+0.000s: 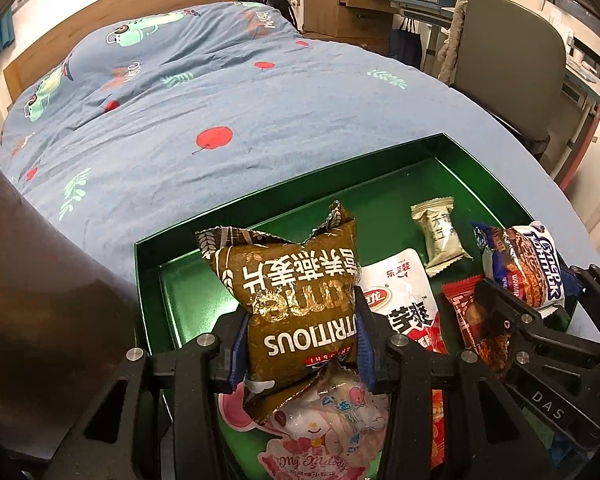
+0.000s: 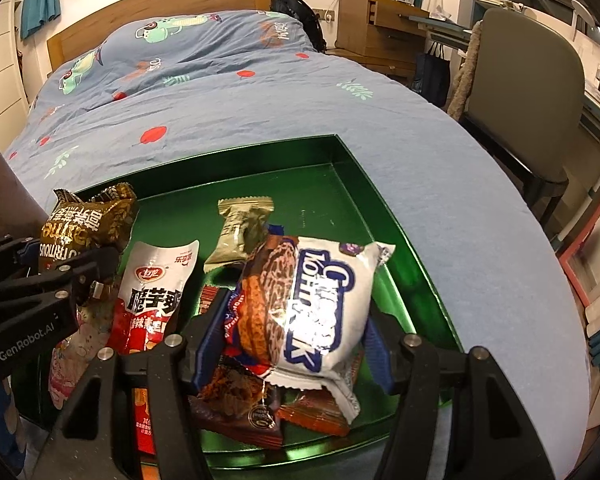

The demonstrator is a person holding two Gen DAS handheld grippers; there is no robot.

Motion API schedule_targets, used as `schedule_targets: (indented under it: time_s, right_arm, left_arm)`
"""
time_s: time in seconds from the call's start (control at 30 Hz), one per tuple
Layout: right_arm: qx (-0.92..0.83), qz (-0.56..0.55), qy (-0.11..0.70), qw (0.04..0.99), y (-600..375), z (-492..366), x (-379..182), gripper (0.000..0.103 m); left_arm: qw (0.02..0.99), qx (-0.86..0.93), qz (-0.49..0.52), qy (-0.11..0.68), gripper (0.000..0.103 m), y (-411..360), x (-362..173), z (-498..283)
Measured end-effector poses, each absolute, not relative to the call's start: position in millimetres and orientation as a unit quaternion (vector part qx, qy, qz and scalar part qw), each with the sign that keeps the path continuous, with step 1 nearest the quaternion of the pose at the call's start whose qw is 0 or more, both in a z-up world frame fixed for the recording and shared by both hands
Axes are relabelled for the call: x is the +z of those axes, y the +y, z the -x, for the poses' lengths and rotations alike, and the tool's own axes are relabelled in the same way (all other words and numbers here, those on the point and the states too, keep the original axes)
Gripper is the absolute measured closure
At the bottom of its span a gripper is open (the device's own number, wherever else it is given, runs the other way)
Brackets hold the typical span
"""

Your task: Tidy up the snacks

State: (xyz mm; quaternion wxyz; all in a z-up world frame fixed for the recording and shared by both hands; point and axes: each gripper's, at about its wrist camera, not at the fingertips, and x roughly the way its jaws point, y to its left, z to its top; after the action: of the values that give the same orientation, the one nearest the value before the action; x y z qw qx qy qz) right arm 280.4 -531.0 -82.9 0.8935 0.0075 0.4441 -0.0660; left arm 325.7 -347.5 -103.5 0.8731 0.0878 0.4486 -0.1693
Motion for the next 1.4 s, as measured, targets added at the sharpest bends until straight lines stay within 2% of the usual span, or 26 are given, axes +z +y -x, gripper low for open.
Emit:
schedule_targets:
  time_s: [0.1, 0.23, 0.37, 0.67, 0.8, 0.87, 0.93, 1.17, 1.33, 1.37, 1.4]
  right_arm:
    - [-0.068, -0.006, 0.444, 0.893, -530.4, -279.3, -81.7, 0.023]
    - [-0.069, -0.007, 0.443, 0.894, -531.3, -277.6, -78.4, 0.010]
    - [-0.071, -0.006, 0.441, 0.895, -531.9, -275.5, -73.1, 0.009]
    - [-0.071, -0.004, 0.431, 0.900, -526.2, -261.8, -50.2, 0.009]
    - [-0.067, 0.001, 0.427, 0.902, -518.2, -249.9, -38.5, 0.009]
    - [-0.066, 0.002, 0.426, 0.902, -514.2, -242.8, -33.0, 0.007]
    - [-0.064, 0.002, 0.425, 0.903, -508.7, -234.6, -27.4, 0.000]
    - [-0.052, 0.007, 0.422, 0.905, -481.8, -202.3, -10.9, 0.000]
    - [-0.035, 0.016, 0.416, 0.908, -453.8, -182.4, 0.2, 0.000]
    - [-0.030, 0.018, 0.414, 0.910, -446.1, -177.6, 3.5, 0.000]
    - [-0.026, 0.019, 0.412, 0.911, -441.0, -174.9, 6.0, 0.000]
  left_arm:
    - [0.876, -0.172, -0.092, 0.442, 0.064, -349.7, -101.1, -322.2]
    - [0.877, -0.175, -0.093, 0.438, 0.062, -350.6, -98.5, -317.4]
    - [0.884, -0.174, -0.098, 0.422, 0.058, -350.3, -89.5, -312.0]
    - [0.891, -0.203, -0.086, 0.397, 0.057, -345.3, -59.5, -281.4]
    - [0.892, -0.215, -0.069, 0.392, 0.051, -333.2, -47.4, -257.3]
    - [0.891, -0.217, -0.061, 0.393, 0.050, -324.7, -42.6, -244.6]
    - [0.891, -0.216, -0.053, 0.396, 0.049, -315.3, -39.1, -233.2]
    - [0.892, -0.205, -0.050, 0.400, 0.044, -280.0, -27.8, -192.1]
    - [0.896, -0.184, -0.042, 0.402, 0.037, -243.9, -20.3, -166.6]
    - [0.898, -0.177, -0.042, 0.400, 0.031, -235.4, -18.6, -161.8]
    - [0.901, -0.171, -0.041, 0.398, 0.020, -228.0, -16.9, -157.6]
